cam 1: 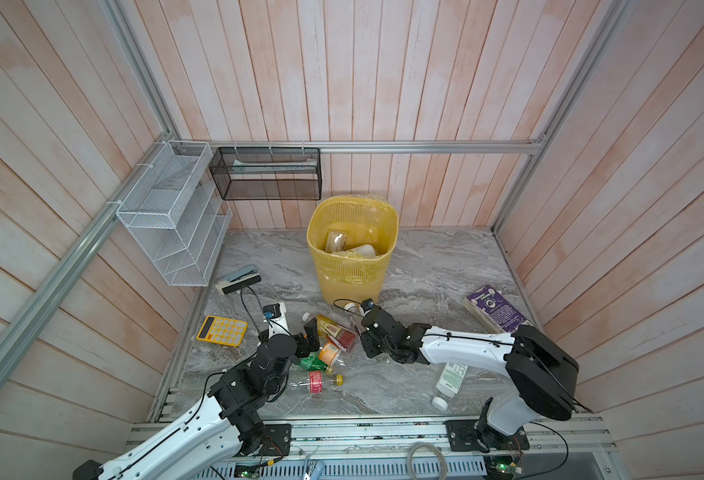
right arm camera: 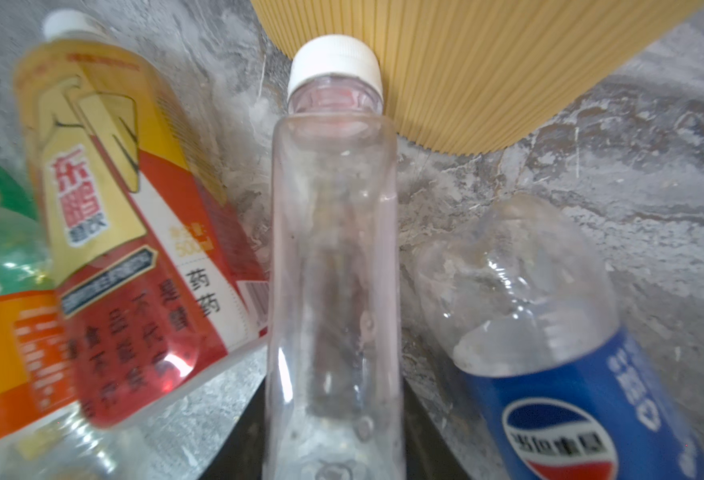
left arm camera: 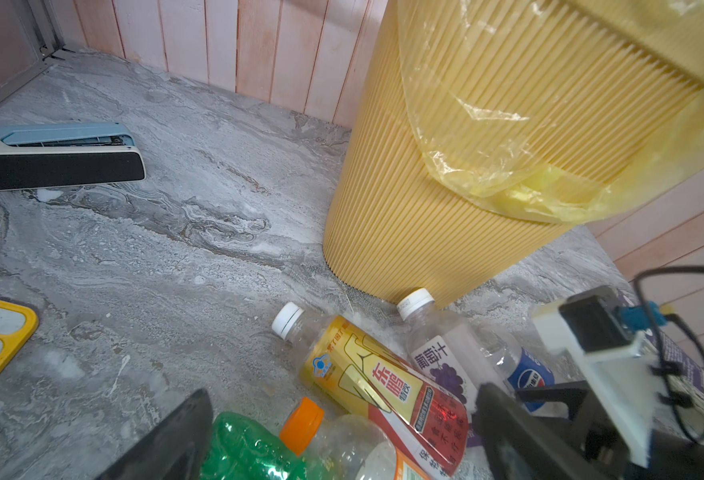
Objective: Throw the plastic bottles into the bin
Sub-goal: 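Grasp the white-capped bottle with the right gripper and carry it over the bin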
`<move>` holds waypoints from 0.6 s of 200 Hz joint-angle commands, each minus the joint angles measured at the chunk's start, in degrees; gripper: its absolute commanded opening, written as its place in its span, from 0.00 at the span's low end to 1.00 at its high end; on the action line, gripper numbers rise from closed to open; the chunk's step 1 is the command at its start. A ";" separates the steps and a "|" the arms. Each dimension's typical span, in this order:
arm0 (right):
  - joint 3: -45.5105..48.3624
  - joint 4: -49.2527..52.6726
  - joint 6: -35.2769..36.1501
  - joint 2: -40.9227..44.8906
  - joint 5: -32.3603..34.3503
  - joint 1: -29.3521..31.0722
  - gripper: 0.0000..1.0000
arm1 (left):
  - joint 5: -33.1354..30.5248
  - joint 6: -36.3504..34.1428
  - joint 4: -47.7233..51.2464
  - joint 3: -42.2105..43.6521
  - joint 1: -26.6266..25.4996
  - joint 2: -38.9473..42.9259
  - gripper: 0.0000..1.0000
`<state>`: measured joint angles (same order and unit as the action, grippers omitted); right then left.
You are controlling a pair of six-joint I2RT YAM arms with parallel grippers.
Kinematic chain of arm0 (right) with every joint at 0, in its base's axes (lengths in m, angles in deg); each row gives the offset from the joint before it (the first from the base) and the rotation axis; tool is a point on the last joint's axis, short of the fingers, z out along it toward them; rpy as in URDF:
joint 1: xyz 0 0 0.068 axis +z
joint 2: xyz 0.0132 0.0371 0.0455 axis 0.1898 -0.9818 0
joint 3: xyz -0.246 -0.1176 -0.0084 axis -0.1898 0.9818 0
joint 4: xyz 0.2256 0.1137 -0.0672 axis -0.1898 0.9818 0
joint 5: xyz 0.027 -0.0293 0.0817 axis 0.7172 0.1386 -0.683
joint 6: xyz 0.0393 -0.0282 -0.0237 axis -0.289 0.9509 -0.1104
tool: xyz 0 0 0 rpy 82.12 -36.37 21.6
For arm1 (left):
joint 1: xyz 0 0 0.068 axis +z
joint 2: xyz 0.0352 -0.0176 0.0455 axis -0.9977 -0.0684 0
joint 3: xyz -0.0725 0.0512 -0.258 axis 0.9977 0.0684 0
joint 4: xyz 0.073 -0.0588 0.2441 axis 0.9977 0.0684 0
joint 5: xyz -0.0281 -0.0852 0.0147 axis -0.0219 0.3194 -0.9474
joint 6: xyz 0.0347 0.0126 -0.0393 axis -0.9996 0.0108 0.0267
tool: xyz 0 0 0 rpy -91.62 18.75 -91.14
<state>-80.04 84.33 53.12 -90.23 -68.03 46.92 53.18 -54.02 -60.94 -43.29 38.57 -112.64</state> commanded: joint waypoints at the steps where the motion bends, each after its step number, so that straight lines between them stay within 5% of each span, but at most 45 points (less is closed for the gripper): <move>1: 3.31 -4.17 -0.24 10.83 4.75 0.13 0.35 | -1.94 0.24 0.86 -0.25 0.44 0.00 1.00; 81: 14.55 -8.77 8.34 67.18 16.74 0.15 0.26 | -0.35 1.46 0.30 0.61 5.20 -0.20 1.00; 120: 11.91 -9.18 16.50 74.47 21.55 0.10 0.26 | 1.35 2.31 -0.33 0.19 5.94 -1.54 1.00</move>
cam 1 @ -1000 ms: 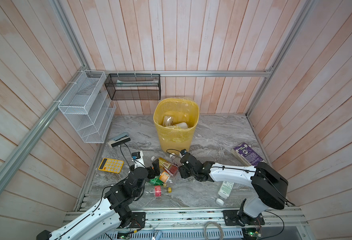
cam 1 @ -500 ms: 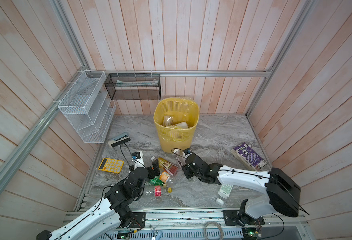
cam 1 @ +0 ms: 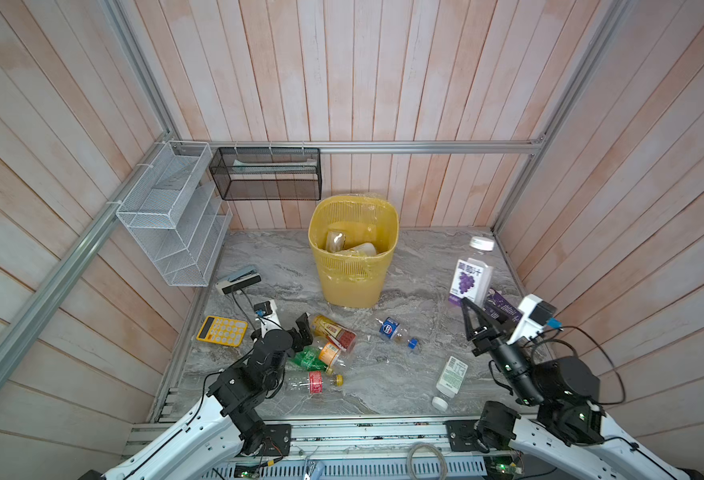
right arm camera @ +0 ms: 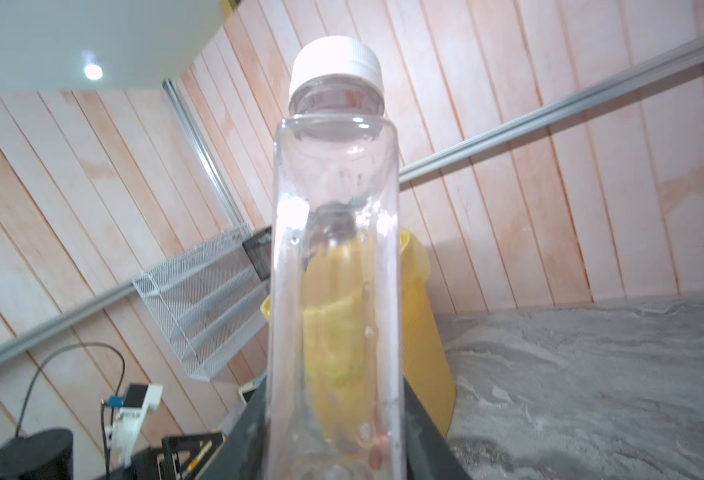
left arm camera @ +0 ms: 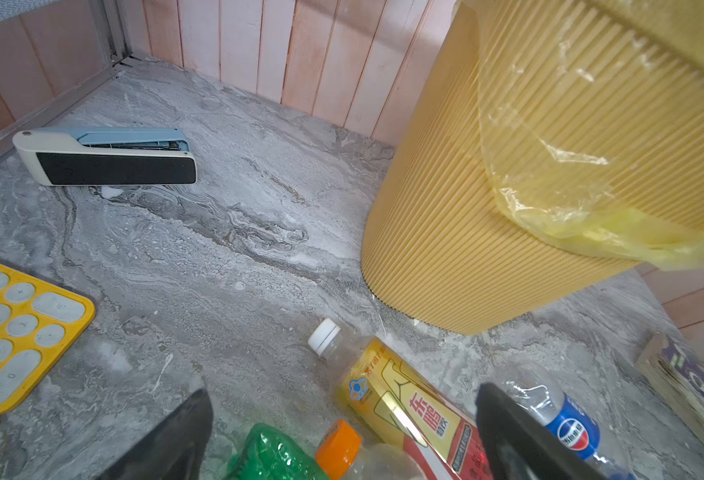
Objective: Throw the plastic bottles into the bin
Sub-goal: 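Grasp the white-capped bottle with the right gripper and carry it over the bin, then open the right gripper to drop the bottle into the bin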
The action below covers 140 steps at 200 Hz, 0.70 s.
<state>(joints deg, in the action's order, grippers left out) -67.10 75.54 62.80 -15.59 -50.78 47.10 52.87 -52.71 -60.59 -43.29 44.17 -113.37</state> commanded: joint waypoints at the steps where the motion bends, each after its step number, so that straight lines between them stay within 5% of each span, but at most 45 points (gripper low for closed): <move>1: -1.12 -0.69 7.02 -0.33 4.29 -0.10 0.26 | 1.70 1.00 -0.65 0.18 0.34 -0.84 1.00; 20: -3.64 -4.02 10.29 -6.58 4.20 -0.04 0.27 | 2.52 1.00 -1.30 -0.13 0.38 -1.65 1.00; 46: -12.27 -7.95 14.46 -25.37 0.99 -0.68 0.27 | 4.26 1.13 -2.65 -0.13 0.34 -2.77 1.00; 73: -26.61 -4.27 9.69 -48.71 -21.19 -12.09 0.28 | 4.83 0.93 -2.85 -0.94 0.43 -3.84 1.00; 95: -42.56 6.08 12.34 -63.70 -23.37 -14.36 0.56 | 4.92 0.15 -1.20 -2.86 0.43 -4.11 1.00; 106: -45.30 6.84 13.73 -64.86 -22.21 -14.34 0.69 | 5.10 -0.14 -0.01 -3.68 0.45 -3.99 1.00; 120: -45.64 7.05 14.25 -63.12 -19.21 -14.40 0.99 | 5.26 -0.40 0.55 -3.73 0.52 -3.63 1.00; 140: -43.30 8.07 14.56 -58.92 -16.32 -14.85 1.00 | 5.59 0.18 0.74 -2.78 0.49 -2.68 1.00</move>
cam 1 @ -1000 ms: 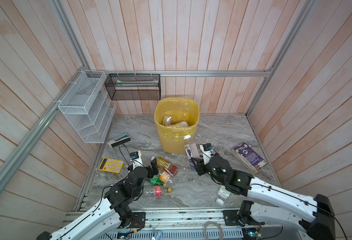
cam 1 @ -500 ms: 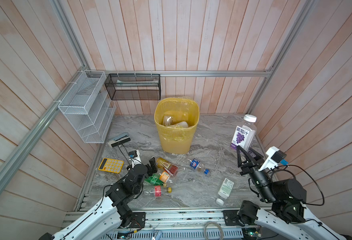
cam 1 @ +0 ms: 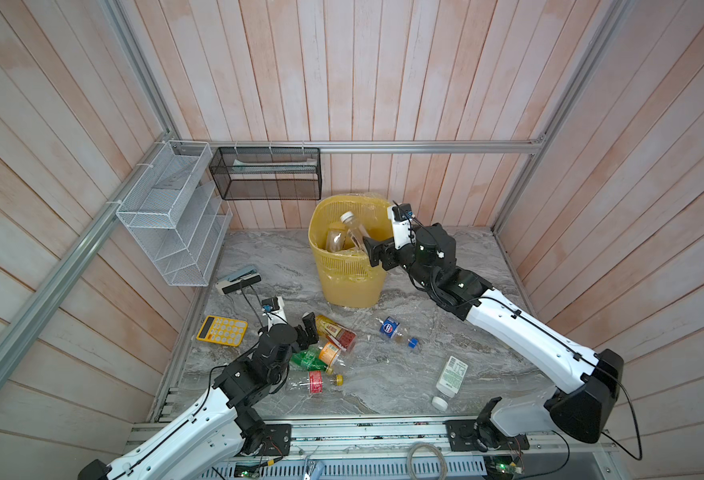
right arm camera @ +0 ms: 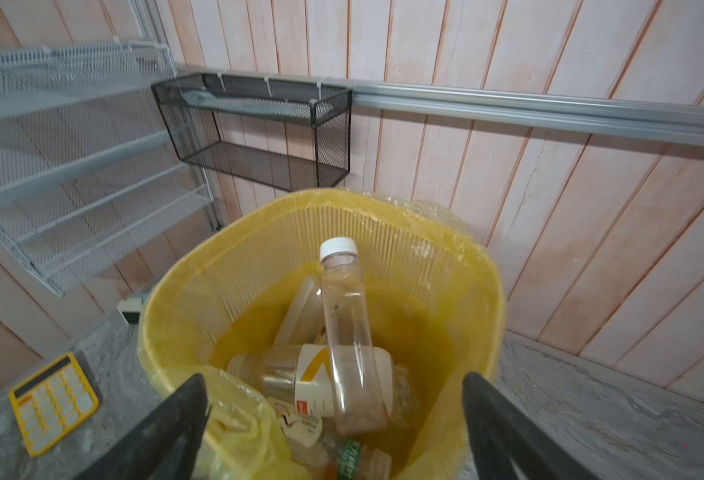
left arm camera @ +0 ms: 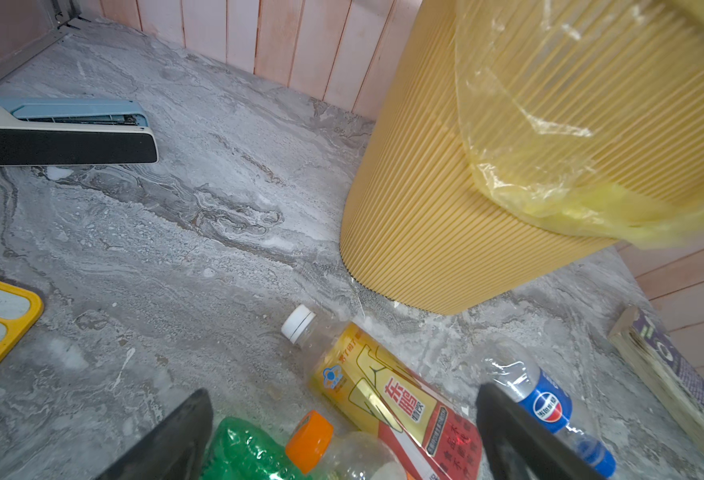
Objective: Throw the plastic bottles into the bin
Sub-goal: 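Open the right gripper to drop the bottle into the bin, then move the right gripper down to a clear bottle with green-text label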
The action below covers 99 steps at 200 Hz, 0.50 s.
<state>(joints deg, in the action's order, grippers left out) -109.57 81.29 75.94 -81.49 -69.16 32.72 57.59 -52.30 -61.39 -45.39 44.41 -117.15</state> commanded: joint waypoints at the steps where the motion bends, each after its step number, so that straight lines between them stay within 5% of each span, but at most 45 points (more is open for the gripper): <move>1: -0.57 2.32 1.40 7.24 2.21 -0.53 1.00 | 0.88 -0.22 1.48 -0.61 0.26 1.13 1.00; 37: 8.81 4.19 -3.43 16.13 6.10 -3.03 0.99 | 1.75 -0.37 0.55 0.34 0.21 2.19 1.00; 99: 28.57 22.94 -28.49 28.96 13.94 -5.84 0.99 | 2.54 -0.83 0.77 0.52 -0.25 2.38 1.00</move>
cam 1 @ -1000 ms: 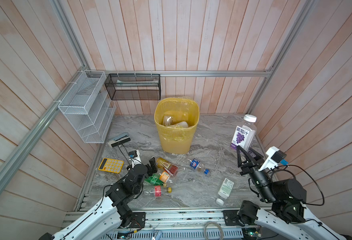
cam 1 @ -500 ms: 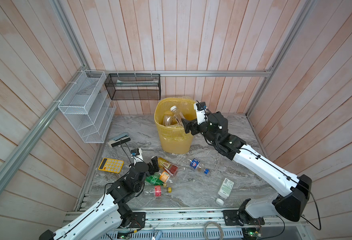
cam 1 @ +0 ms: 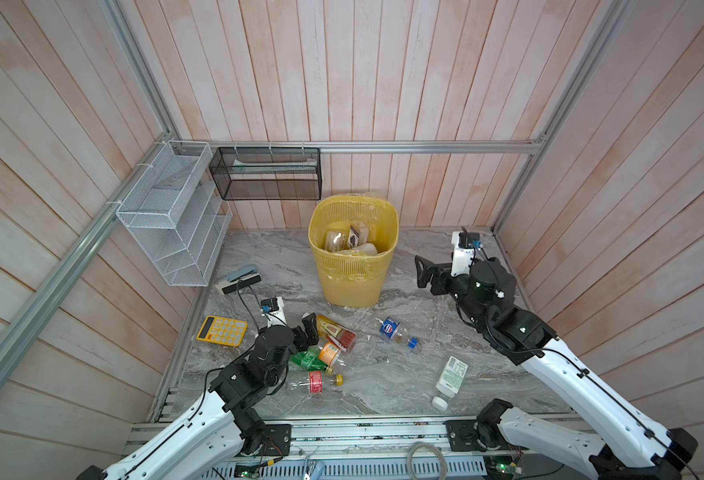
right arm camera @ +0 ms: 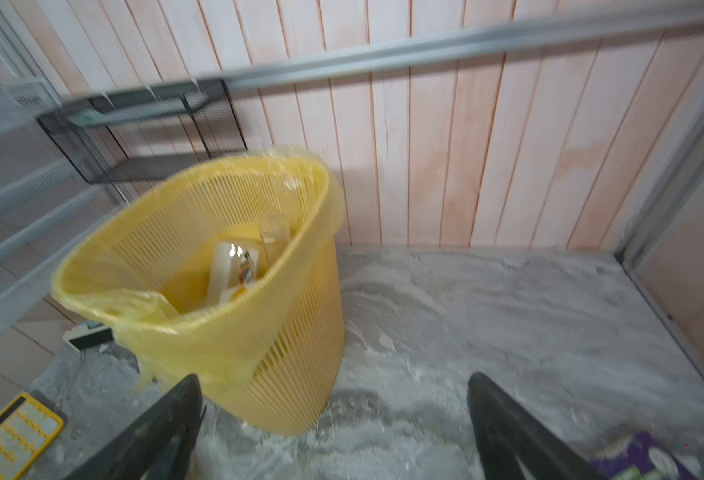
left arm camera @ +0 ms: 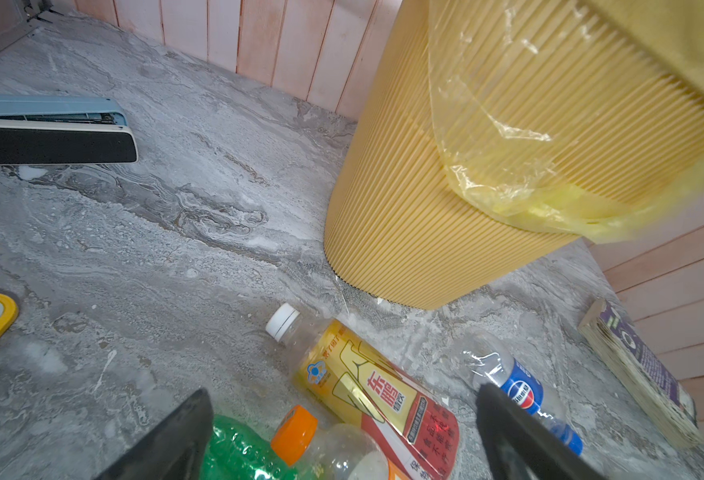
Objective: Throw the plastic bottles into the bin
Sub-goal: 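Move the right gripper down to a clear bottle with green-text label, then close the right gripper around the green-text-labelled bottle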
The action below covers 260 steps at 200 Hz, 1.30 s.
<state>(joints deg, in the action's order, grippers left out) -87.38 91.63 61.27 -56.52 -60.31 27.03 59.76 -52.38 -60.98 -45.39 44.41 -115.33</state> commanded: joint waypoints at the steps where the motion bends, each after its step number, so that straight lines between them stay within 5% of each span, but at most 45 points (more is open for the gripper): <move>1: 6.71 13.02 -14.36 4.30 5.27 -0.17 0.99 | 0.30 -0.74 0.41 0.52 -0.25 0.62 1.00; 70: 17.14 36.63 -40.68 12.52 5.93 -0.21 1.00 | -3.02 -3.19 0.90 -0.79 -0.60 -1.36 1.00; 118: 23.11 40.19 -49.31 13.52 -1.28 -0.13 1.00 | -2.76 -2.51 -0.09 1.04 -0.60 -1.53 1.00; 181: 39.79 30.14 -51.27 20.44 -10.16 -0.18 0.95 | -4.94 -4.31 -0.95 1.24 -0.63 -2.78 1.00; 260: 39.14 21.49 -42.65 13.13 -10.36 0.15 0.65 | -3.90 -4.51 -3.03 0.08 -0.56 -6.77 1.00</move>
<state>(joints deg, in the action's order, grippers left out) -48.67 114.97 15.41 -42.16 -68.33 26.95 56.06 -55.86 -62.29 -44.32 44.01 -121.58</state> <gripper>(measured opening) 0.703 0.998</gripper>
